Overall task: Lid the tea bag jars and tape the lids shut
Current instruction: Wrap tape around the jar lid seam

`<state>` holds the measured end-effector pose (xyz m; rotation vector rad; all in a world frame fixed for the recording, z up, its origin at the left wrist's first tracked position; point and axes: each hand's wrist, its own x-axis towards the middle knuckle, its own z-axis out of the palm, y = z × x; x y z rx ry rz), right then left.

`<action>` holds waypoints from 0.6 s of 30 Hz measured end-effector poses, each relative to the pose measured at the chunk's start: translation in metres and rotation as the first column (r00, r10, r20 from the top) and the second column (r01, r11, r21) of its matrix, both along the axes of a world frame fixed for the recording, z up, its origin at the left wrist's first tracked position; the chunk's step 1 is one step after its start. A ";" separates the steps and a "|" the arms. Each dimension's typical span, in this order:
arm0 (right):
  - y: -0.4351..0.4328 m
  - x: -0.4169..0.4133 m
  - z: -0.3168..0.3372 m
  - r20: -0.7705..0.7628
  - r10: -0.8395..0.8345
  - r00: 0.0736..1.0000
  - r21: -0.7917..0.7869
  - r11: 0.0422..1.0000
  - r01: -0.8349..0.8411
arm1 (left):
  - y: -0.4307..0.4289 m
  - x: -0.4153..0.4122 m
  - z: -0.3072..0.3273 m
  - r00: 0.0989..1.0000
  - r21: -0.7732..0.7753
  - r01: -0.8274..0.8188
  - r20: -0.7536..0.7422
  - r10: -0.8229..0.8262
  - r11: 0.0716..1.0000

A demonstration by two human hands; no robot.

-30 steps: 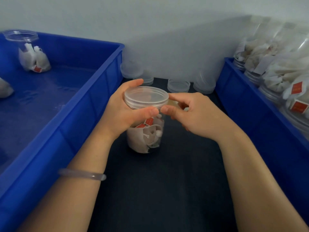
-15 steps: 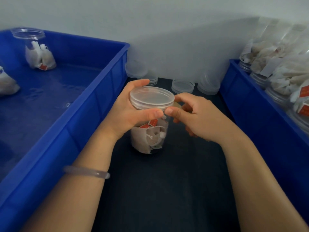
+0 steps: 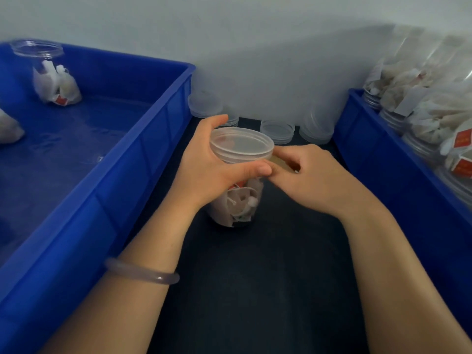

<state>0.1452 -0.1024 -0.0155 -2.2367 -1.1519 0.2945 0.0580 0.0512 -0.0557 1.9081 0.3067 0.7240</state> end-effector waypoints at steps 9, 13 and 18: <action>-0.013 0.001 0.014 -0.063 0.014 0.998 0.006 1.000 -0.013 | 0.018 -0.008 -0.005 0.999 -0.098 0.042 0.011 -0.041 0.994; -0.011 0.003 0.011 0.036 -0.050 0.998 0.115 0.992 0.046 | 0.021 -0.009 -0.007 0.996 -0.177 0.084 0.036 -0.078 0.981; -0.005 0.003 0.006 0.037 -0.060 0.998 0.164 0.985 0.053 | 0.024 -0.012 -0.007 0.983 -0.223 0.181 0.039 -0.177 0.958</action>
